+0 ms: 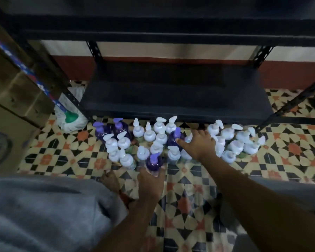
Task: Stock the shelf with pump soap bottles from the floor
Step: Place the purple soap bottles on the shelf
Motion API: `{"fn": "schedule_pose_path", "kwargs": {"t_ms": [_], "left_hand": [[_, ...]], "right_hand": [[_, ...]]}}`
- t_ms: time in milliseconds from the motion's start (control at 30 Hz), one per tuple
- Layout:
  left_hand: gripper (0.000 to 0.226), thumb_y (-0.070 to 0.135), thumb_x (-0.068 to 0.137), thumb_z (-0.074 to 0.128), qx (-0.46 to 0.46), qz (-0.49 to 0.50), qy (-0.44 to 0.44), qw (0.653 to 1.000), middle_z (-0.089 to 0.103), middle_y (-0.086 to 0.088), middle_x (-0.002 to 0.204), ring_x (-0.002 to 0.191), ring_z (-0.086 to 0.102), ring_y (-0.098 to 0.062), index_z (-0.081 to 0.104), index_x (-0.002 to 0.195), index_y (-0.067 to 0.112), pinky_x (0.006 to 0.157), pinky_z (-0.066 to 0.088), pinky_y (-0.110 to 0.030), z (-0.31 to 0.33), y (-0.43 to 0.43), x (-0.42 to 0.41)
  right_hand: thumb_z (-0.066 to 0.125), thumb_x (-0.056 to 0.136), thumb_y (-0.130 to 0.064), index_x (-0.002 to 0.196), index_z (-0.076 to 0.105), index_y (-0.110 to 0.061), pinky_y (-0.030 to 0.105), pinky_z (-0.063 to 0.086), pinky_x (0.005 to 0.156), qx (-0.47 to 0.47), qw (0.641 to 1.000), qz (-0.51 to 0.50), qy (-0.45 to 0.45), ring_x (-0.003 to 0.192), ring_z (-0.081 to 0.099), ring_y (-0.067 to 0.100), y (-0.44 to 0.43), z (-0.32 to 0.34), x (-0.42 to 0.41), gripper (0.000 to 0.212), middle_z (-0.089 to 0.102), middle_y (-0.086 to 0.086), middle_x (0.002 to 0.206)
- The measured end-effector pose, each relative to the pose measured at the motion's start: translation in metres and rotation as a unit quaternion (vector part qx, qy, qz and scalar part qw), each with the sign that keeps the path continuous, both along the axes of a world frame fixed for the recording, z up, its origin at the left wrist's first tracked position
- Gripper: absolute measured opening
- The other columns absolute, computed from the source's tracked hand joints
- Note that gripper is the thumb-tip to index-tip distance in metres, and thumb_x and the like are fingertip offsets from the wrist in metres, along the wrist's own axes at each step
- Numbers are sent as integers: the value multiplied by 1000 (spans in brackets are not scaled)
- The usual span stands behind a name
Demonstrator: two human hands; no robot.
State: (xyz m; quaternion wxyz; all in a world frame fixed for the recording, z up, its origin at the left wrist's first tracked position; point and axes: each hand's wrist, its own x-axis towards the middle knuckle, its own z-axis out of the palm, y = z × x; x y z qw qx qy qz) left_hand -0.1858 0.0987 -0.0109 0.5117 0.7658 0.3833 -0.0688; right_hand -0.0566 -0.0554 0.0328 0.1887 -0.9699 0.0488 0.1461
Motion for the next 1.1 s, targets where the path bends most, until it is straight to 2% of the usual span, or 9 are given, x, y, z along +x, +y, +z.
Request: {"fn": "schedule_pose_path", "kwargs": {"t_ms": [100, 233, 367, 533, 633, 733, 833, 1000, 1100], "left_hand": [[63, 37, 80, 82, -33, 40, 11, 999, 63, -5, 122, 111, 60, -26, 58, 129, 5, 89, 46, -31, -18, -6, 19], [77, 61, 68, 73, -40, 80, 59, 994, 66, -13, 113, 103, 65, -35, 60, 121, 6, 80, 54, -39, -44, -12, 38], [74, 46, 80, 81, -54, 150, 73, 984, 59, -12, 124, 112, 61, -35, 50, 133, 5, 81, 43, -32, -54, -18, 51], [78, 53, 75, 83, -68, 194, 67, 976, 62, -11, 126, 112, 63, -33, 54, 130, 7, 82, 44, -30, -70, -18, 59], [84, 66, 60, 83, -49, 193, 54, 979, 67, -8, 118, 106, 67, -27, 60, 121, 12, 82, 52, -32, -73, -19, 59], [74, 55, 65, 88, -26, 203, 65, 977, 66, -7, 117, 105, 65, -26, 55, 114, 11, 83, 46, -28, -73, -18, 61], [68, 55, 68, 87, -12, 202, 83, 976, 70, -9, 113, 105, 66, -30, 57, 111, 12, 80, 42, -26, -71, -16, 64], [62, 64, 67, 81, 13, 174, 101, 980, 73, -5, 104, 99, 68, -29, 70, 106, 17, 75, 44, -27, -64, -6, 60], [61, 71, 61, 76, 34, 147, 99, 984, 74, -2, 93, 91, 69, -27, 73, 94, 20, 72, 49, -28, -52, -2, 54]], "right_hand": [[48, 85, -78, 147, 44, -15, 55, 22, 118, -50, 997, 44, 26, 147, 27, 32, 2, -21, 24, 89, 43, 10, 154], [43, 80, -84, 139, 52, -19, 57, 17, 118, -98, 989, 102, 37, 143, 34, 30, 2, -47, 47, 88, 53, 6, 146], [42, 72, -89, 110, 65, -29, 60, 11, 118, -137, 979, 145, 47, 122, 53, 25, 4, -63, 64, 75, 69, -4, 113], [38, 68, -96, 90, 63, -31, 62, 0, 118, -193, 968, 154, 49, 114, 58, 24, 14, -74, 71, 73, 69, -7, 89], [37, 66, -98, 83, 60, -29, 63, -2, 119, -208, 967, 140, 41, 107, 60, 22, 21, -76, 73, 75, 65, -7, 81], [39, 65, -98, 84, 60, -26, 63, -3, 119, -214, 966, 135, 57, 110, 59, 23, 25, -77, 74, 78, 64, -6, 81], [43, 68, -96, 88, 58, -26, 63, 1, 118, -215, 965, 137, 61, 115, 57, 24, 29, -77, 74, 74, 62, -5, 86], [55, 73, -81, 81, 53, -26, 54, 21, 113, -180, 975, 127, -14, 96, 59, 25, 30, -75, 71, 56, 47, -6, 69], [56, 69, -79, 75, 57, -24, 48, 29, 104, -154, 981, 109, -37, 83, 57, 23, 28, -67, 69, 55, 53, -6, 68]]}}
